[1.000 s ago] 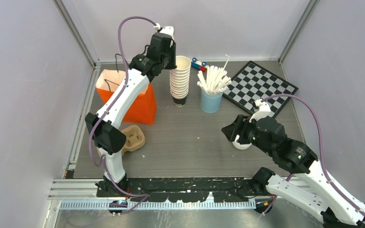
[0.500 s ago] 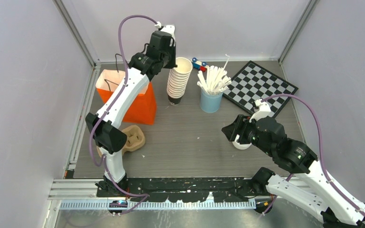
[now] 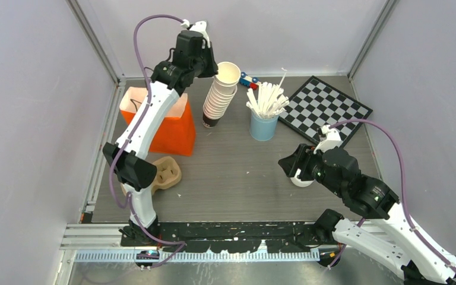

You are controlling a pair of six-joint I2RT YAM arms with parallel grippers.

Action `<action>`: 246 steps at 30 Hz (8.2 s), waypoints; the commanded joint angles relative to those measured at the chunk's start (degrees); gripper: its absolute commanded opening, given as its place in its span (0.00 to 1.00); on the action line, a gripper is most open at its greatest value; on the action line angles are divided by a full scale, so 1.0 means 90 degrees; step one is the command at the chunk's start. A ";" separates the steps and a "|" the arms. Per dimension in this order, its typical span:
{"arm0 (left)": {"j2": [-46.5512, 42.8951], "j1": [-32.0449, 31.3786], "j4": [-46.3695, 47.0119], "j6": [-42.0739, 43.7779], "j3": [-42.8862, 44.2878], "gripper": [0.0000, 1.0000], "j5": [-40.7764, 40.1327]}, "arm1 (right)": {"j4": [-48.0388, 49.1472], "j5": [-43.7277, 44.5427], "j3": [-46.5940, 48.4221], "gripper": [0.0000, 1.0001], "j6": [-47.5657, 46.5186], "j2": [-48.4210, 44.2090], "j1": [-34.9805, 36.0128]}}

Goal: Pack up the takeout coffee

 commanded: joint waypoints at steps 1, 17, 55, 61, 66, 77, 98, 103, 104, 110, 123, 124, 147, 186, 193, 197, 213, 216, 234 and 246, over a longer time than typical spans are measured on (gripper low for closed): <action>-0.0024 0.0207 0.0284 -0.0368 0.0178 0.00 0.0392 | 0.0197 0.0163 0.0002 0.64 -0.0011 -0.0126 -0.0014; -0.0203 0.0556 0.0124 -0.0407 -0.0049 0.00 0.0574 | 0.0618 0.0046 0.0368 0.73 -0.0077 0.0277 -0.0016; -0.0267 0.1736 0.0479 -0.1731 -0.0420 0.00 0.2722 | 0.5372 -0.1682 0.4485 0.73 0.0323 0.7162 -0.1585; -0.0277 0.1798 0.0520 -0.1751 -0.0492 0.00 0.2777 | 0.5551 -0.1856 0.4699 0.71 0.0701 0.7547 -0.1587; -0.0230 0.1824 0.0600 -0.1823 -0.0503 0.00 0.2863 | 0.5588 -0.1923 0.4727 0.70 0.0753 0.7667 -0.1574; -0.0189 0.1821 0.0797 -0.2042 -0.0487 0.00 0.2988 | 0.5238 -0.1966 0.4931 0.68 0.0799 0.7963 -0.1581; -0.0267 0.1903 0.0766 -0.2235 -0.0523 0.00 0.3050 | 0.4553 -0.2155 0.5310 0.67 0.0572 0.8109 -0.1563; -0.0230 0.1914 0.0525 -0.2034 -0.0425 0.00 0.2941 | 0.4401 -0.2140 0.5471 0.68 0.0461 0.8131 -0.1533; -0.0219 0.1911 0.0526 -0.2058 -0.0422 0.00 0.2973 | 0.4371 -0.2143 0.5503 0.67 0.0452 0.8143 -0.1529; -0.0376 0.2038 0.1158 -0.2784 -0.0834 0.00 0.3342 | 0.4183 -0.2112 0.5536 0.68 0.0351 0.8191 -0.1485; -0.0430 0.2206 0.1380 -0.3048 -0.1019 0.00 0.3442 | 0.3784 -0.1936 0.5688 0.67 0.0095 0.8288 -0.1388; -0.0438 0.2206 0.1399 -0.3044 -0.1018 0.00 0.3467 | 0.3773 -0.1935 0.5693 0.68 0.0090 0.8281 -0.1387; -0.0507 0.2382 0.1251 -0.2853 -0.1178 0.00 0.3559 | 0.5284 -0.2505 0.5421 0.76 0.1133 0.8029 -0.1388; -0.0485 0.2396 0.1572 -0.3299 -0.1197 0.00 0.3894 | 0.4345 -0.2053 0.5359 0.69 0.1044 0.8349 -0.1340; -0.0487 0.2411 0.1583 -0.3213 -0.0787 0.00 0.3833 | 0.4182 -0.1984 0.5430 0.69 0.0902 0.8247 -0.1341; -0.0476 0.2410 0.1675 -0.3196 -0.0587 0.00 0.3815 | 0.4104 -0.1974 0.5530 0.69 0.0876 0.8252 -0.1342; -0.0997 0.2412 0.1762 -0.2699 -0.0507 0.00 0.3496 | 0.3738 -0.2130 0.5976 0.69 0.0541 0.8016 -0.1354; -0.1143 0.2410 0.1783 -0.2614 -0.0518 0.00 0.3388 | 0.3695 -0.2145 0.5998 0.69 0.0506 0.7959 -0.1359; -0.2529 0.2211 -0.0335 -0.1419 -0.1180 0.00 0.3636 | 0.2524 -0.1715 0.5010 0.76 -0.0587 0.5846 -0.1466; -0.4514 -0.0689 -0.0313 -0.0728 -0.4417 0.00 0.2231 | 0.0959 -0.1050 0.2591 0.90 -0.0891 0.2380 -0.1462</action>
